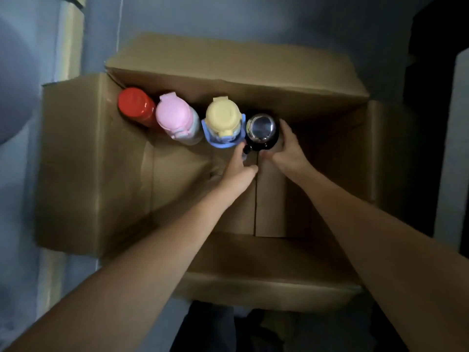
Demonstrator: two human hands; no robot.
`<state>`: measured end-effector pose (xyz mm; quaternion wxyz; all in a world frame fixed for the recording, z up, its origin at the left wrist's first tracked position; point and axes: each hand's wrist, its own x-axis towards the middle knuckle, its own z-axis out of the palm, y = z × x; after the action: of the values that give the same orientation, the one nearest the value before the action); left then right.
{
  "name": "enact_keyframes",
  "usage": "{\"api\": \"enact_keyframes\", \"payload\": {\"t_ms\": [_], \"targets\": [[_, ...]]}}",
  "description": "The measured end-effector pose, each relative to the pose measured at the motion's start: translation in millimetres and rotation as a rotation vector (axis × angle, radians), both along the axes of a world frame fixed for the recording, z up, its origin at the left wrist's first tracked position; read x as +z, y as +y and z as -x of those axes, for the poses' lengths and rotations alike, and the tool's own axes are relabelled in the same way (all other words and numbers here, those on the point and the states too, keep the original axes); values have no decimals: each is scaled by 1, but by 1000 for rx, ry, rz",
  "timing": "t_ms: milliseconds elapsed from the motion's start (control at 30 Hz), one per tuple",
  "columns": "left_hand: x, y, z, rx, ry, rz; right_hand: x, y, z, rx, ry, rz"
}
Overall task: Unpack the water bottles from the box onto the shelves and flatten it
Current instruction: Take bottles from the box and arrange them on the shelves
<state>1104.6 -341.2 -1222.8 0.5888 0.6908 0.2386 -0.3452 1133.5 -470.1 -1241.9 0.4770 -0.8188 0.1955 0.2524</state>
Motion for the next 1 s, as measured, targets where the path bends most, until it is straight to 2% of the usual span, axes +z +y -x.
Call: {"api": "enact_keyframes", "payload": {"t_ms": [233,500,767,867,1000], "targets": [[-26,0,-3,35,-12,97,-32,1,-15,82,-89,-21],[4,-6,9,-6,70,72,-6,-13,10,88,-84,57],[101,3,38,-58,58,45,99,-24,45,190,28,11],[153,15,56,-61,68,79,161,-17,61,234,73,-7],[233,36,91,-71,125,121,249,-3,82,274,111,-129]]}}
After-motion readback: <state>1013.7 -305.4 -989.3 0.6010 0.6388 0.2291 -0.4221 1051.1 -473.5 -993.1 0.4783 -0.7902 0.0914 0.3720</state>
